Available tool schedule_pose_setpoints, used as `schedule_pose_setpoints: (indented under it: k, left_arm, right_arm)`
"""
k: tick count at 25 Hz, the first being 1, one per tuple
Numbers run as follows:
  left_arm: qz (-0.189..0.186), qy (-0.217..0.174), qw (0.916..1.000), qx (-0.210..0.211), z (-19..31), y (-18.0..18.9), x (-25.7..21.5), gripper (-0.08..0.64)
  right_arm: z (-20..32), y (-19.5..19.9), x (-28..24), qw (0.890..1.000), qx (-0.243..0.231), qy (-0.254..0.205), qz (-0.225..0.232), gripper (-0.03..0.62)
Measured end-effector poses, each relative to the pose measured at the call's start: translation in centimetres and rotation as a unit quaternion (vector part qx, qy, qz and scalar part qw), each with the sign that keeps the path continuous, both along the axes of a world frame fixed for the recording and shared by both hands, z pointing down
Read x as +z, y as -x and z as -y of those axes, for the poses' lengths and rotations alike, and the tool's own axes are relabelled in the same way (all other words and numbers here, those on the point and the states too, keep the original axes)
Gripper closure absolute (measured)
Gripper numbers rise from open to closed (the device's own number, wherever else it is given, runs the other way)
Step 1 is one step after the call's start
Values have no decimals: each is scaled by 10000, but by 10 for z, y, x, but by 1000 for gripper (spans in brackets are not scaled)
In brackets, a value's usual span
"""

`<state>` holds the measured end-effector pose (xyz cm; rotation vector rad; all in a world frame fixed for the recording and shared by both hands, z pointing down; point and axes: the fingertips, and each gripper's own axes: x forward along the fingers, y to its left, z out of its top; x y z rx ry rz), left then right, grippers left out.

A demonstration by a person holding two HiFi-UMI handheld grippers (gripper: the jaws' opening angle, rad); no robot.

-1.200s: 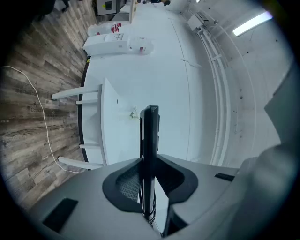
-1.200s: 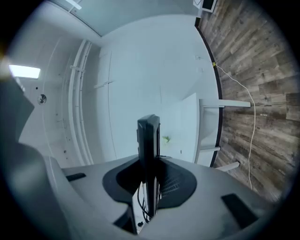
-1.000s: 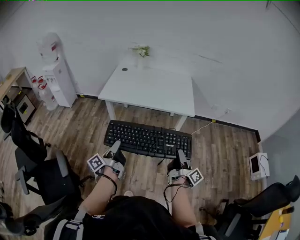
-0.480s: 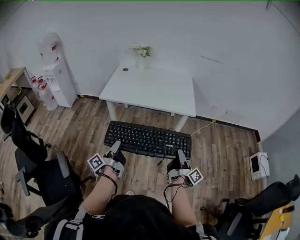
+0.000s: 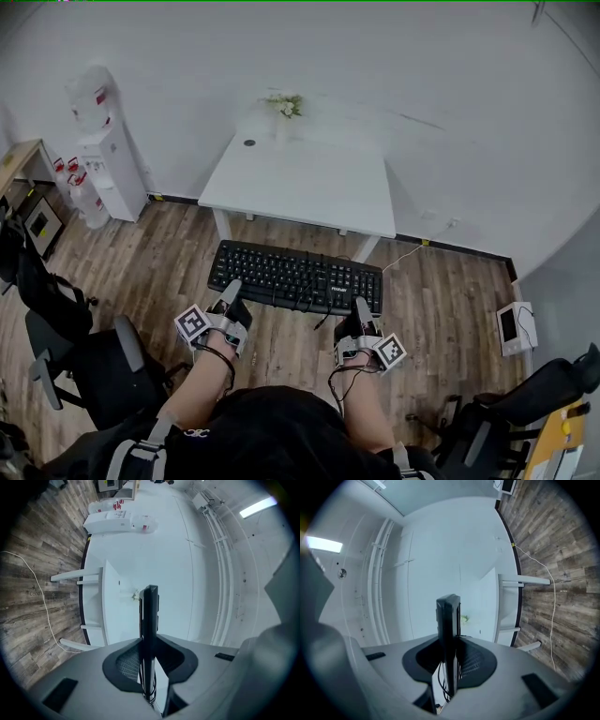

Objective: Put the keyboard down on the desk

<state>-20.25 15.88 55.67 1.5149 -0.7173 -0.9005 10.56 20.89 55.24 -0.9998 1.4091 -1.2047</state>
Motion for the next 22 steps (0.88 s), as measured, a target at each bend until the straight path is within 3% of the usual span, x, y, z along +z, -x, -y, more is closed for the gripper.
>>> schedule_pose_setpoints:
  k: [9,22]
  left_arm:
    - [-66,-91,9996,257,28,14,2,488]
    - [9,-278,9995,115,98,16,1,488]
  right_arm:
    - [16,17,-4,9997,215,-78,-71,518]
    - [98,17,2,9994,-19,-332,31,518]
